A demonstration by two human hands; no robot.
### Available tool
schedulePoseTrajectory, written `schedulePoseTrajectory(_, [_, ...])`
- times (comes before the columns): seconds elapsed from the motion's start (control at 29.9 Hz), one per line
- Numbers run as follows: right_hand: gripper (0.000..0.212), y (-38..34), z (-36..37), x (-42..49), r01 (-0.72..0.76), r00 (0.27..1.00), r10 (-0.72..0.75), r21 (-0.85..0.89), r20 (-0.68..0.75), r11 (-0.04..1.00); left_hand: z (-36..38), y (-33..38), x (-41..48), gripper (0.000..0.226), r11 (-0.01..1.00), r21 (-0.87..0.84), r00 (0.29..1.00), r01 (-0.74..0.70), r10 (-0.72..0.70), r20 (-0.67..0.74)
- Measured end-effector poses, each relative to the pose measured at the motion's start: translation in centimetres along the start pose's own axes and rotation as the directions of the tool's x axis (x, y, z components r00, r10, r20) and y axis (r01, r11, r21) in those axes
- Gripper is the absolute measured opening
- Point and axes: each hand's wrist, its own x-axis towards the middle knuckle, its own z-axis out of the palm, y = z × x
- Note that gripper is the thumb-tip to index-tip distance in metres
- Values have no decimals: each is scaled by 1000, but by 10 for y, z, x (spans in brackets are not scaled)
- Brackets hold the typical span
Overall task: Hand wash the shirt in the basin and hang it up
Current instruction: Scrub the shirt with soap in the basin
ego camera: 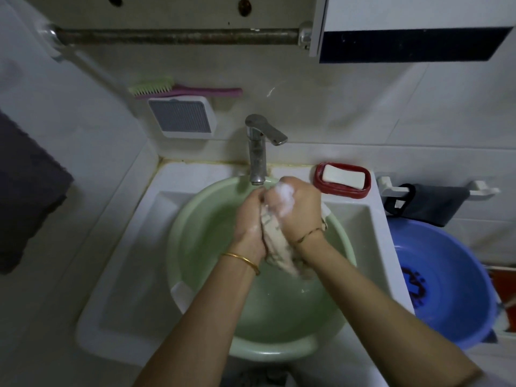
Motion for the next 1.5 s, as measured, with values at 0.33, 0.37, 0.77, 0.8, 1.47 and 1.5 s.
schedulePoseTrajectory(0.33, [34, -7, 0, -12, 87, 994, -85, 25, -63, 996, -3, 2, 9, 25, 999, 31, 999, -35, 36, -34])
schedulePoseTrajectory(0.37, [36, -8, 0, -17, 119, 991, -118, 20, -63, 993, -5, 3, 12, 25, 1000, 23, 999, -20, 21, -41])
schedulePoseTrajectory(0.77, [18, 19, -23, 4, -589, 789, 480, 694, 384, 413, -5, 18, -15, 42, 824, 493, 946, -278, 145, 291])
schedulePoseTrajectory(0.8, [14, 22, -22, 4, -597, 781, 500, 684, 375, 419, -6, 19, -15, 35, 804, 524, 952, -281, 163, 260])
schedulePoseTrajectory(1.47, [107, 88, -6, -39, -821, 493, 257, 346, 831, 455, -18, 46, -12, 51, 993, -118, 929, 20, 25, 369])
schedulePoseTrajectory(1.5, [110, 86, -3, -39, -840, 464, 276, 319, 842, 438, -19, 46, -14, 45, 986, -157, 914, 57, 12, 405])
